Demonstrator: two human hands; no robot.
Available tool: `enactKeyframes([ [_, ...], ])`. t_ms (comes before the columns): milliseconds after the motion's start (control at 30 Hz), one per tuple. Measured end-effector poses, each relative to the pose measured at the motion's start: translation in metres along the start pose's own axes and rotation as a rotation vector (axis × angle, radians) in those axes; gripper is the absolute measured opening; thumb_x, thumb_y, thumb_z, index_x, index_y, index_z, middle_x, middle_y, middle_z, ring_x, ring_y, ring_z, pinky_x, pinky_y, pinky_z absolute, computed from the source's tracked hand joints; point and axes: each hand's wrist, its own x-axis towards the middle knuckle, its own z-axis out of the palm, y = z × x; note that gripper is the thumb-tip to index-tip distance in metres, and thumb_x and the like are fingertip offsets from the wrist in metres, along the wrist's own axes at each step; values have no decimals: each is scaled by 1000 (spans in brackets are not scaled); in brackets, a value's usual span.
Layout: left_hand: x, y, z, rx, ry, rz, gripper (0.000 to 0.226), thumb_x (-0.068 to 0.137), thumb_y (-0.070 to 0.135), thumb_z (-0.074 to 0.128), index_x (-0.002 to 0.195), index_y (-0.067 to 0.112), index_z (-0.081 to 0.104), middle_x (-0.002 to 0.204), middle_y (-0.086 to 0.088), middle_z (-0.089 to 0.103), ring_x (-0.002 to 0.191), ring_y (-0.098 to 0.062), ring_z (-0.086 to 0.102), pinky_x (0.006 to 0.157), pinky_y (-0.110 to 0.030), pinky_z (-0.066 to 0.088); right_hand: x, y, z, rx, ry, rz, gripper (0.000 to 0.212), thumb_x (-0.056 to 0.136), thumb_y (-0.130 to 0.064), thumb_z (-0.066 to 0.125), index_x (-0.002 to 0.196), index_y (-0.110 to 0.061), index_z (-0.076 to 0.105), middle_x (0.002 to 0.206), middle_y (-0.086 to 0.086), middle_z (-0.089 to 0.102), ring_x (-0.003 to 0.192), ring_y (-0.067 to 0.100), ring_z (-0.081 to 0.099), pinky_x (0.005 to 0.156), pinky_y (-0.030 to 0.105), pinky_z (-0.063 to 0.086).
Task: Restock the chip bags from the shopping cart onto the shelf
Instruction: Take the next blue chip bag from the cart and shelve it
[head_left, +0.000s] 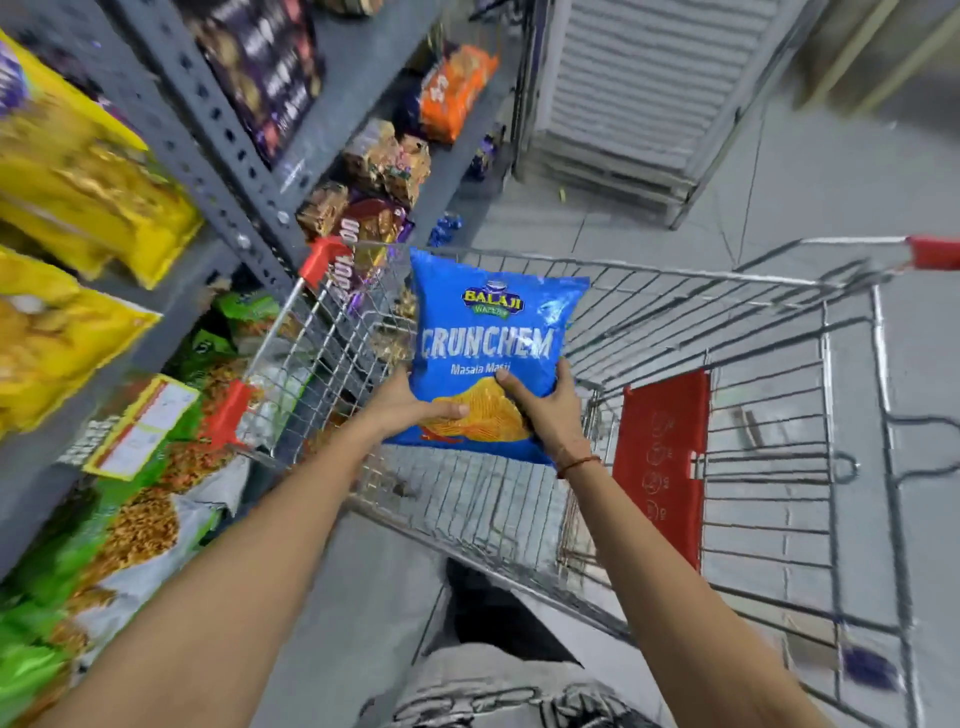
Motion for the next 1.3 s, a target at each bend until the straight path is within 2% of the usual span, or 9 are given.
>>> enactKeyframes([
  [100,-41,29,-30,-15,86,115,75,67,22,81,128,9,40,126,-2,53,106,-15,52,85,-28,43,-12,-48,19,-6,-43,-139,55,75,-23,79,122,-15,53,119,7,67,101,20,69,83,39,59],
  [200,-88,60,-63,-11,227,218,91,57,37,85,130,7,39,116,5,47,107,-9,47,80,-21,39,-29,-103,43,3,-79,-274,53,75,-20,78,121,-10,54,118,9,68,101,19,69,83,34,58],
  [300,-133,84,-95,66,413,334,78,66,26,81,129,6,40,122,8,45,106,-9,46,74,-14,34,-50,-149,70,56,-112,-402,46,74,-15,79,115,-10,58,113,10,70,99,21,70,81,33,59],
  [367,-166,95,-118,130,534,368,82,60,34,84,127,8,42,131,-1,51,115,-17,50,81,-20,35,-71,-182,89,98,-110,-489,43,72,-15,81,110,-10,61,106,9,73,95,24,71,81,37,59],
  [533,-270,124,-177,173,814,483,86,57,41,83,128,12,43,124,2,54,115,-18,50,81,-24,34,-135,-267,142,195,-259,-678,43,72,-16,80,111,-10,62,103,3,73,90,14,71,75,24,57],
  [700,-363,130,-221,241,1108,524,87,55,44,83,126,11,44,131,-9,55,120,-26,50,85,-30,37,-193,-329,199,310,-427,-827,47,69,-16,81,111,-8,62,100,-1,73,87,10,71,74,23,57],
  [1033,-508,89,-287,100,1490,554,92,50,42,85,127,16,42,115,9,50,109,-13,51,88,-28,40,-309,-398,317,344,-753,-992,47,66,-27,83,107,-17,63,101,-5,73,90,7,71,78,27,57],
  [1200,-553,58,-314,-5,1581,488,102,44,50,84,130,18,40,117,7,52,108,-13,52,91,-29,43,-349,-401,376,278,-869,-1007,80,74,-30,77,141,-10,38,123,-20,46,113,0,43,83,-3,33],
  [1300,-569,39,-329,-30,1621,437,105,42,53,86,129,17,40,117,6,52,108,-15,53,89,-30,44,-369,-398,407,216,-945,-990,89,74,-36,77,146,-12,30,127,-15,47,121,5,43,99,12,35],
])
